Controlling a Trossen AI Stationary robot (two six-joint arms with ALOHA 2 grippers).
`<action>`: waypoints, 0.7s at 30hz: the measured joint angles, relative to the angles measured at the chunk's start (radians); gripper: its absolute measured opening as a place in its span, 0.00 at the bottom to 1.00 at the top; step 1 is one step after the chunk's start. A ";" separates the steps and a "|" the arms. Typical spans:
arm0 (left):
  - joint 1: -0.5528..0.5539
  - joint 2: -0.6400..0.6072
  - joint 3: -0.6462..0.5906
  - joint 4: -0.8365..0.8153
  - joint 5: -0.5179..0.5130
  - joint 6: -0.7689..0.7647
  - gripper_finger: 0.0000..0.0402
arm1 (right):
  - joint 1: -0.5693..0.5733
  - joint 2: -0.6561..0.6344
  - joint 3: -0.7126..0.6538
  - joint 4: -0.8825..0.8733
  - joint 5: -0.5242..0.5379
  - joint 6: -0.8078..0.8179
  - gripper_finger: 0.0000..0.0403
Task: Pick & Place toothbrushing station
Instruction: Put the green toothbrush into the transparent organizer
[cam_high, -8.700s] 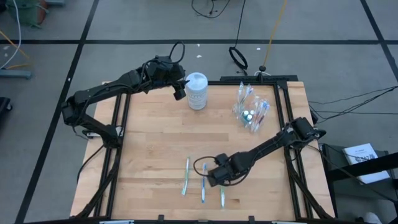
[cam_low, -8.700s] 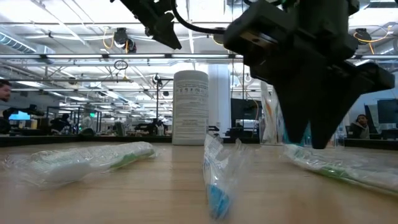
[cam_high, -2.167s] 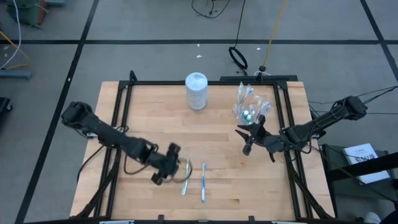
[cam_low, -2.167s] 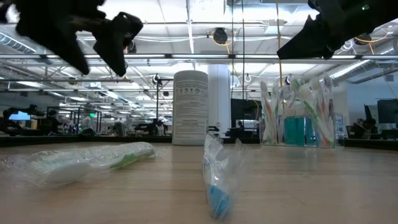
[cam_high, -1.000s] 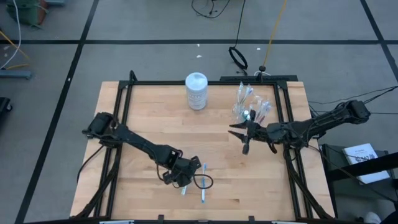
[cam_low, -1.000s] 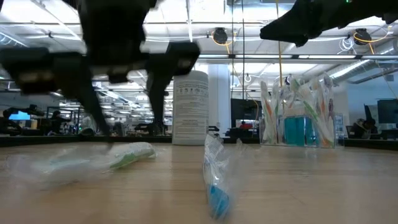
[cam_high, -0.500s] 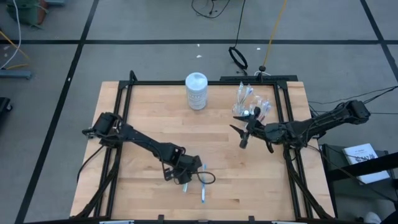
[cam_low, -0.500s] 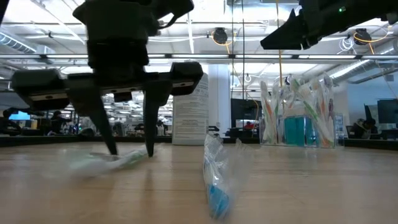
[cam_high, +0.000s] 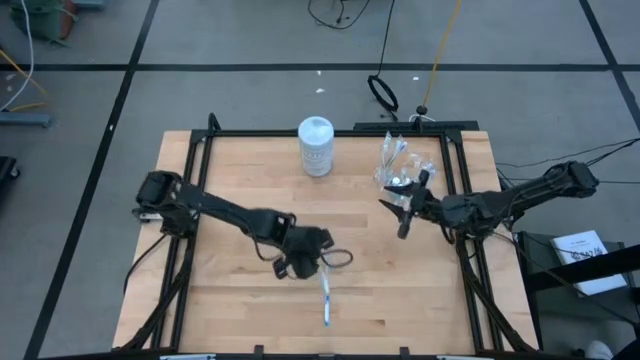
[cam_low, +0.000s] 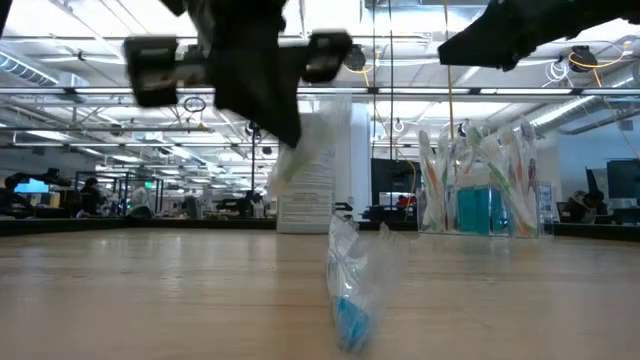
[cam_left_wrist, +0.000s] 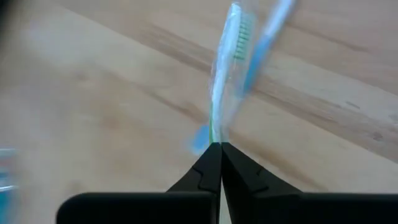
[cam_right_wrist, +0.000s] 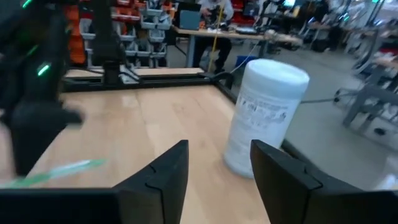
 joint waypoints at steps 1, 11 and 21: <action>0.012 -0.026 0.000 0.006 0.004 0.010 0.03 | 0.012 -0.021 0.000 -0.033 0.000 0.025 0.40; 0.228 -0.114 0.003 0.670 0.158 -0.344 0.02 | 0.108 -0.207 0.000 -0.327 0.000 0.188 0.37; 0.395 0.217 0.003 1.448 0.222 -0.674 0.02 | 0.108 -0.213 0.000 -0.334 0.000 0.194 0.36</action>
